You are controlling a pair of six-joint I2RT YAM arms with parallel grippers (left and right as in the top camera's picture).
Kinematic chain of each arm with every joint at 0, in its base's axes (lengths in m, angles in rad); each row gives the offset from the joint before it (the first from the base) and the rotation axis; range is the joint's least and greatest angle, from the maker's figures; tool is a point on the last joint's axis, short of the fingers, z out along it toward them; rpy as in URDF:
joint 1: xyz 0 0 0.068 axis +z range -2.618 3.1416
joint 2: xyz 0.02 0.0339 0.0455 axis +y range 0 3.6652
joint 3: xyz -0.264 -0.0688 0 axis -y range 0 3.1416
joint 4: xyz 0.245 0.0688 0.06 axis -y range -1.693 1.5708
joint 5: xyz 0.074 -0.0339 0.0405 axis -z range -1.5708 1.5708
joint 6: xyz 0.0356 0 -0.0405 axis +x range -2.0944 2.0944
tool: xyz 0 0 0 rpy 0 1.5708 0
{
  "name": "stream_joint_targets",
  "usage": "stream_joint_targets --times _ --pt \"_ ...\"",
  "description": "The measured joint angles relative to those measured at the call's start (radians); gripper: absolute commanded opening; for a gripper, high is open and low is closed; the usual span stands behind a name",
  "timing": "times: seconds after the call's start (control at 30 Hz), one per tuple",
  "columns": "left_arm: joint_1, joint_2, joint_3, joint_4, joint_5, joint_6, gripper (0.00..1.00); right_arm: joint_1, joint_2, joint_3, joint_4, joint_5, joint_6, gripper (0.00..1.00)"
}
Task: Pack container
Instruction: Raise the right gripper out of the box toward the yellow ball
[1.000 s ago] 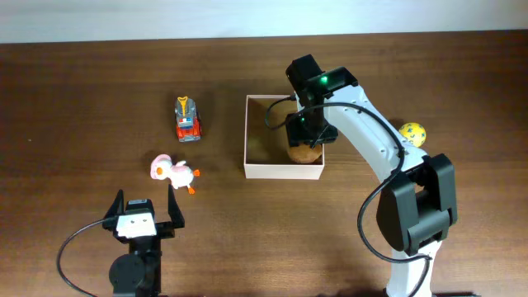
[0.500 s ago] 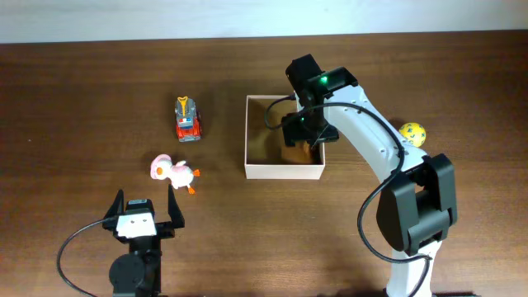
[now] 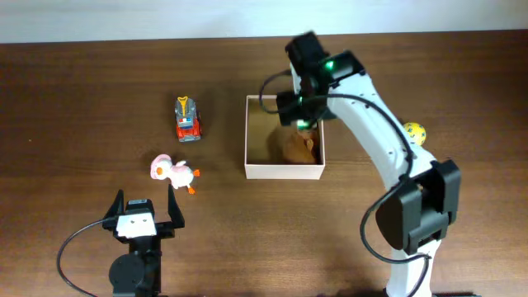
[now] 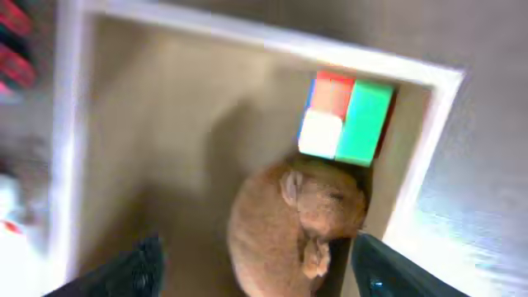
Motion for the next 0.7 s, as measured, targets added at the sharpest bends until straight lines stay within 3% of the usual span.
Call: stream_joint_targets --times 0.13,0.2,0.43,0.7 --pt "0.000 0.000 0.000 0.000 0.000 0.000 0.99 -0.045 0.000 0.143 -0.068 0.000 0.015 0.85" --pt "0.000 0.000 0.000 0.000 0.000 0.000 0.99 -0.093 0.000 0.213 -0.113 0.000 0.024 1.00" --pt "0.000 0.000 0.000 0.000 0.000 0.000 0.99 -0.286 0.000 0.354 -0.256 0.007 0.006 0.99" --pt "0.000 0.000 0.000 0.000 0.000 0.000 0.99 -0.394 0.000 0.361 -0.332 0.018 0.000 0.99"
